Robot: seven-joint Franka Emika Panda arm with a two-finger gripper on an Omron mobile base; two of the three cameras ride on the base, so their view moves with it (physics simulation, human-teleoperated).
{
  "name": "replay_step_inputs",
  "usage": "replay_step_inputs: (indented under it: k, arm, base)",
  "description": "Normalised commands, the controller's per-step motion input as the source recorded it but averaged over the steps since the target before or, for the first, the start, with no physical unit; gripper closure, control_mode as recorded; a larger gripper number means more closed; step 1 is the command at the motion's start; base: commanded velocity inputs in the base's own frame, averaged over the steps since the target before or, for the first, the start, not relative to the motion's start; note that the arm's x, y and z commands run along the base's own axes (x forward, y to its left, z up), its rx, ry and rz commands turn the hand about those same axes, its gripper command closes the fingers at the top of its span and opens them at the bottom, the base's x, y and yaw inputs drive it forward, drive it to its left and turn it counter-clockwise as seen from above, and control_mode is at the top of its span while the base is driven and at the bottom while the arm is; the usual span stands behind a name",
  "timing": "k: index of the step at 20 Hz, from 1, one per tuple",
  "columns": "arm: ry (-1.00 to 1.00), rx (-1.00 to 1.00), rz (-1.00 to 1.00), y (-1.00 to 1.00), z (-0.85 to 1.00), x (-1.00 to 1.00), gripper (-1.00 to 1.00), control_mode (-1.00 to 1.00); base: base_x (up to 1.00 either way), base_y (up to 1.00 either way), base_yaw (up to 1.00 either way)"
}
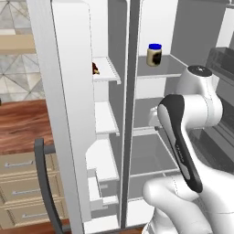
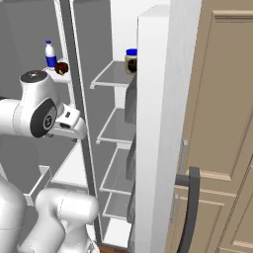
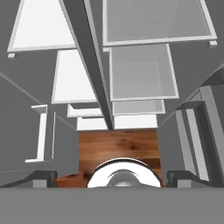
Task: Pick up the frozen steak from the freezer, place it on any shelf in the fridge, and close the fridge and freezer doors when done.
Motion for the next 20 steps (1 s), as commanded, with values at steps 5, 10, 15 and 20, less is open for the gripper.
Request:
replay_step_inputs:
  k: [5, 10, 15, 20]
  arm:
    - [0.00, 0.00, 0.00, 0.00, 0.00, 0.00, -1.00, 1.00]
    - [0.00, 0.00, 0.00, 0.00, 0.00, 0.00, -1.00, 1.00]
    - [0.00, 0.00, 0.00, 0.00, 0.00, 0.00, -1.00, 1.00]
    - [0.00, 0.00, 0.00, 0.00, 0.00, 0.00, -1.00, 1.00]
  base:
    - [0.28, 0.02, 0.00]
    - [0.38, 0.02, 0.00]
    - [0.32, 0.14, 0.00]
    - [0.16, 0.26, 0.00]
